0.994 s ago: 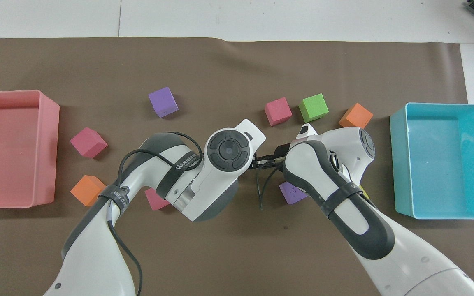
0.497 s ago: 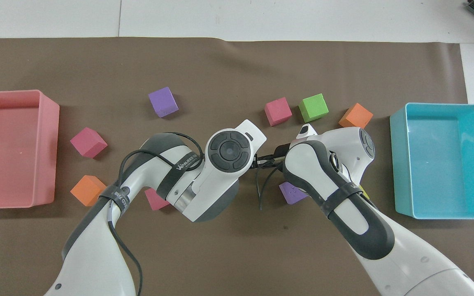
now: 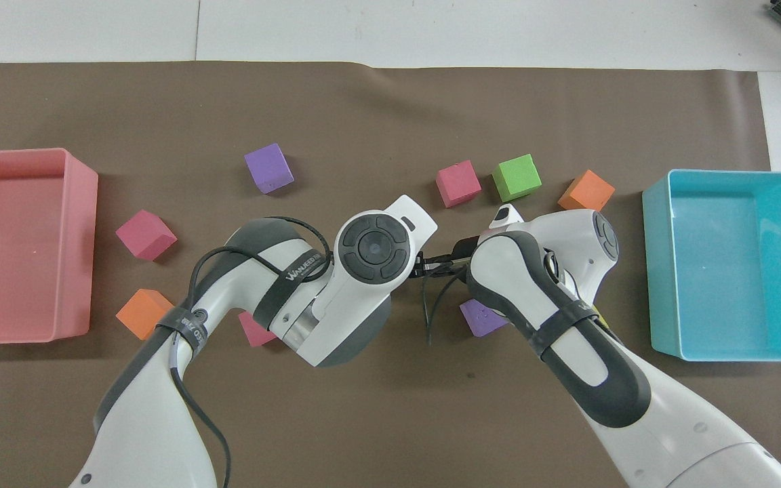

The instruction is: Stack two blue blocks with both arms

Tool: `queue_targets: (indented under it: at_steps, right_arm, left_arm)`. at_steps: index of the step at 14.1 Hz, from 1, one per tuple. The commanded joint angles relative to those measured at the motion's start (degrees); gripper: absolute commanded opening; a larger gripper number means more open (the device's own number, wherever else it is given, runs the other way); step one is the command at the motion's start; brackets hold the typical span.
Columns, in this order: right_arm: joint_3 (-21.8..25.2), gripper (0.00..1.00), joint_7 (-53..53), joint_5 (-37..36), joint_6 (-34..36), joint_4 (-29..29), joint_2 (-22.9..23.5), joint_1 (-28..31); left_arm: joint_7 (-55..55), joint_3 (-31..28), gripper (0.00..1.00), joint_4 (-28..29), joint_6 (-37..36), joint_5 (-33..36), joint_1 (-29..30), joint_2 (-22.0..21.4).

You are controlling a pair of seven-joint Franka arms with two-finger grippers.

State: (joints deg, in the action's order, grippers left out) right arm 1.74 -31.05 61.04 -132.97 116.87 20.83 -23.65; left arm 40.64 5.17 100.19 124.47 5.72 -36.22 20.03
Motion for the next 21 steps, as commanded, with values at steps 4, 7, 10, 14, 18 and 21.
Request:
queue_targets:
  at_steps: [4, 7, 10, 14, 18, 21]
  right_arm:
    - [-0.24, 1.00, 1.87, 1.01, 0.25, 0.29, -0.70, 0.45]
    - [-0.07, 1.00, 1.96, -1.70, 0.78, -0.15, -1.22, 1.15]
    - [0.37, 1.00, 3.79, -8.20, 1.05, -0.68, -3.15, 2.55]
    - [0.72, 1.00, 16.77, -24.51, 2.96, -2.43, -8.24, 4.49]
    - [0.72, 1.00, 29.70, -46.41, 17.97, -12.34, -9.84, 8.35]
    - [0.90, 1.00, 31.31, -50.75, 27.39, -16.93, -11.50, 11.69]
  left_arm:
    - [-2.49, 0.37, 1.00, 1.94, -4.75, 0.70, 0.98, -5.70]
    - [-5.02, 0.36, 1.00, 2.29, -8.70, 0.69, 3.60, -9.38]
    - [-14.94, 0.28, 1.00, 3.43, -13.01, -3.16, 9.22, -15.09]
    - [-29.88, 0.28, 1.00, 2.56, -18.81, -6.24, 20.11, -19.85]
    - [-40.01, -0.51, 1.00, -3.58, -27.23, -6.86, 28.30, -20.56]
    - [-44.75, -0.69, 1.00, -8.33, -33.57, -6.95, 32.53, -21.78]
